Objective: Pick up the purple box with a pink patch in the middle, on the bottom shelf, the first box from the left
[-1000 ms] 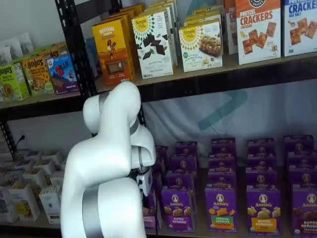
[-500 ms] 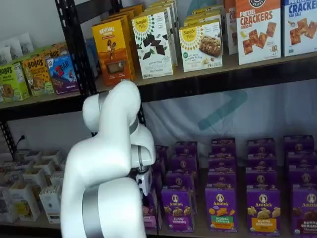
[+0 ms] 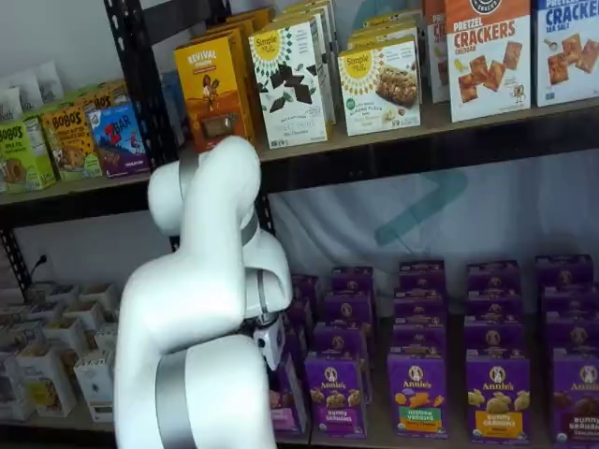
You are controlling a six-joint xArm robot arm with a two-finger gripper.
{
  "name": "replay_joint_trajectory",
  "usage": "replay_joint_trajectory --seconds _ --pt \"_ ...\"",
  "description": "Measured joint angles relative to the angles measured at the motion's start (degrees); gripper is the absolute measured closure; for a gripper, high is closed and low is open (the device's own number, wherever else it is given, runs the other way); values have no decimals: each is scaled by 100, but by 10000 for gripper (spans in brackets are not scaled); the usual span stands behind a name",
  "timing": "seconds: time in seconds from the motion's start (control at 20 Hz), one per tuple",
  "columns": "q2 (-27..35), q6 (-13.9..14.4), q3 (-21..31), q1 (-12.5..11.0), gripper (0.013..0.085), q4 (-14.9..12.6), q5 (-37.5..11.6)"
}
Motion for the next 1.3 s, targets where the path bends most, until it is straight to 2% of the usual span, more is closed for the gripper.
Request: replay_joint_trajectory --seconds 0.15,0.2,0.5,0.6,0.7,0.95,1.3 --pt "-320 305 433 36 730 -294 -57" --pt "-489 494 655 48 730 -485 -117" --pt "-1512 1162 1833 99 730 -1145 -272" --pt "-1874 1249 2197 109 730 -1229 -246" --pt "-2240 1141 2542 119 730 -1104 -202" --pt "-3077 662 3185 78 730 -632 -37" --pt "-3929 427 3500 -81 730 -553 627"
